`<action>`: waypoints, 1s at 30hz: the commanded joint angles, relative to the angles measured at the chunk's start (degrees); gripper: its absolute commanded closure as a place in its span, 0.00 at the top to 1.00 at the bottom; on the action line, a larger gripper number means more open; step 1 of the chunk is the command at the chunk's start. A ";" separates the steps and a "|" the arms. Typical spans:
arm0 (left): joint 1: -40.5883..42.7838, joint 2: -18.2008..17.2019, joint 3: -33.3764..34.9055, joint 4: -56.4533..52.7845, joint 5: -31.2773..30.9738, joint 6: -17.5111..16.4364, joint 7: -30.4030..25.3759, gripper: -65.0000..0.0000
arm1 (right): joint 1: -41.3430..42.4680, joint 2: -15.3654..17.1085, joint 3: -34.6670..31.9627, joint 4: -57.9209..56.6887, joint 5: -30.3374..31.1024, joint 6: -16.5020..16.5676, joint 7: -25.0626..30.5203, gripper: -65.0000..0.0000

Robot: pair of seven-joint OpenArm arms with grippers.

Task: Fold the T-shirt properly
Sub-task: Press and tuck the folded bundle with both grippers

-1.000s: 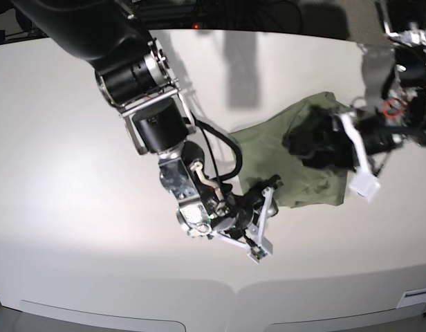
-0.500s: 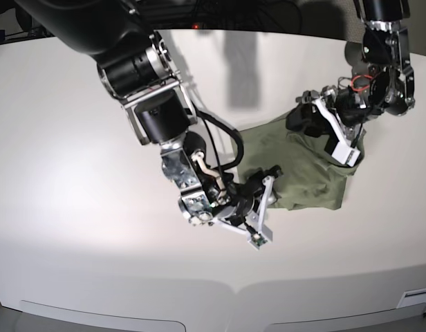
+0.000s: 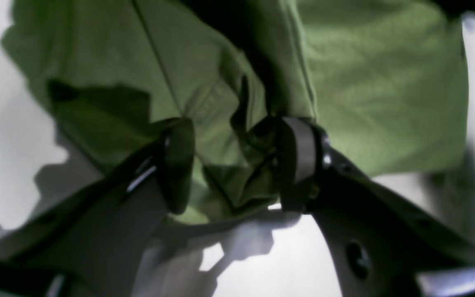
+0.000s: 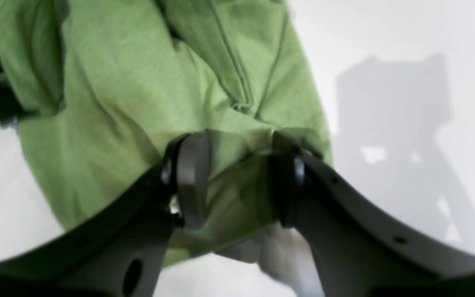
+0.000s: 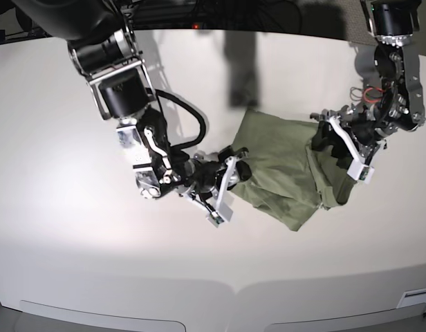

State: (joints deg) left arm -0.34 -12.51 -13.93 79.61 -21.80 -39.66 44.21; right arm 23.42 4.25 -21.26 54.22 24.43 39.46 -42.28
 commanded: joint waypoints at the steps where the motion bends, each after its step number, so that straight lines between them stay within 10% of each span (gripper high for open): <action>1: -1.09 -0.87 -0.26 0.28 -0.55 -0.34 -2.01 0.48 | -0.79 0.70 -1.53 1.64 -0.07 0.54 -3.65 0.39; 15: -9.05 -1.46 -0.26 -7.91 1.18 -0.34 -1.99 0.48 | -18.12 7.91 -15.96 17.86 0.28 0.54 -4.74 0.39; 30: -12.39 -1.66 -0.26 -7.91 -3.15 -0.34 -2.27 0.48 | -22.03 6.71 -22.14 23.71 0.02 0.54 -6.60 0.39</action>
State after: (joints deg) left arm -11.46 -13.50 -14.00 70.85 -23.97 -39.59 43.40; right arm 2.07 10.41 -42.85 78.48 27.33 40.16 -43.24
